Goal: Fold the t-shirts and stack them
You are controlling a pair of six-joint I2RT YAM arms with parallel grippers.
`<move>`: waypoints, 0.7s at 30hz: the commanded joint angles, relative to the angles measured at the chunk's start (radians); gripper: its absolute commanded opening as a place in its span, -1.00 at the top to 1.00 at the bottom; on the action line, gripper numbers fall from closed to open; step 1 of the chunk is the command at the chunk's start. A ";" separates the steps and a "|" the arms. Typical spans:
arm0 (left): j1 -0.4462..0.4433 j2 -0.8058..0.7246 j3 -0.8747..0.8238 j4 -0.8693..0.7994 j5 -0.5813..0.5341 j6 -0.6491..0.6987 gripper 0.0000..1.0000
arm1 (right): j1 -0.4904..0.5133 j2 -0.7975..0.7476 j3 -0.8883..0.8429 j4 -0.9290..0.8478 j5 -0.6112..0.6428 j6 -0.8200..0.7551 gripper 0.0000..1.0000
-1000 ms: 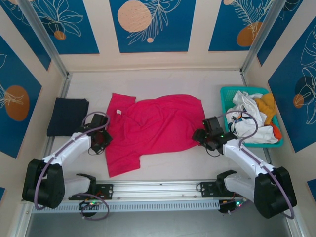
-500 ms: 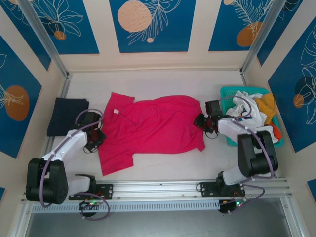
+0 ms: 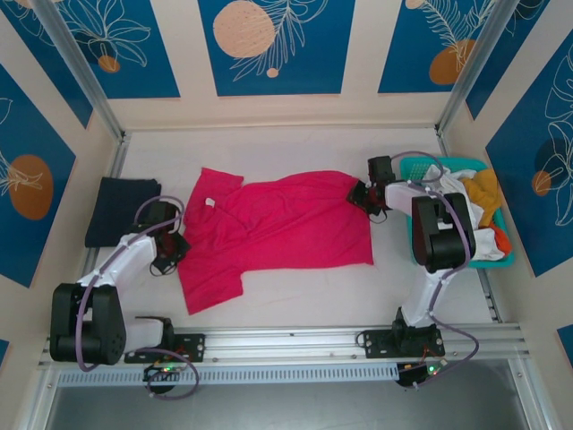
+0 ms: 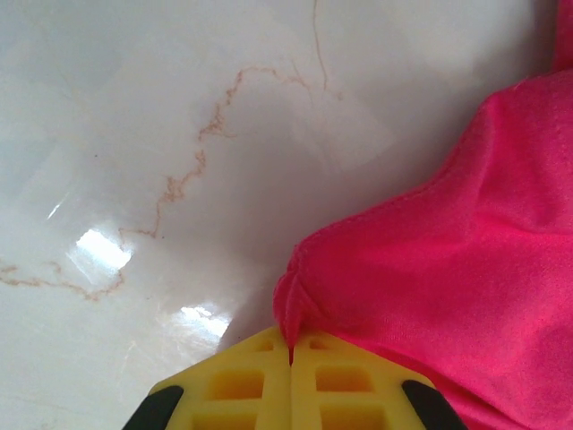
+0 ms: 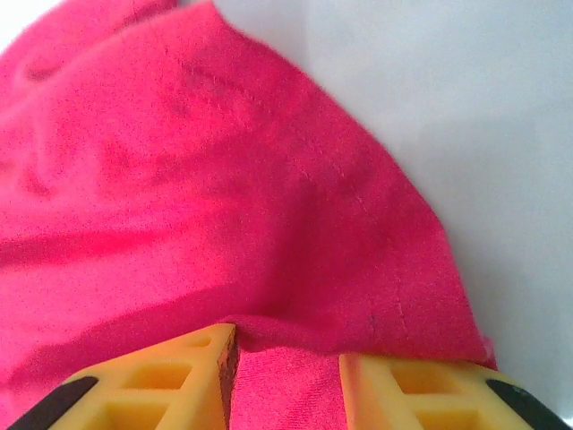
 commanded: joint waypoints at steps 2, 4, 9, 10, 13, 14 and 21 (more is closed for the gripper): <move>0.018 0.013 0.018 0.027 0.033 0.026 1.00 | -0.009 0.059 0.108 -0.049 -0.064 -0.043 0.16; 0.018 0.015 0.019 0.037 0.042 0.026 1.00 | -0.006 0.033 0.112 -0.037 -0.083 -0.051 0.09; 0.017 0.020 0.015 0.053 0.054 0.027 1.00 | 0.011 -0.182 -0.024 -0.007 -0.034 -0.049 -0.28; 0.017 0.020 0.014 0.054 0.054 0.027 1.00 | 0.015 -0.238 -0.062 -0.008 -0.015 -0.041 -0.32; 0.018 0.015 0.010 0.049 0.048 0.024 1.00 | 0.023 -0.429 -0.198 -0.053 0.062 0.014 -0.36; 0.018 0.012 0.007 0.050 0.048 0.023 1.00 | 0.025 -0.498 -0.242 -0.085 0.088 0.040 -0.36; 0.017 -0.015 -0.020 0.022 0.044 -0.015 0.41 | 0.010 -0.901 -0.516 -0.346 0.153 0.164 -0.35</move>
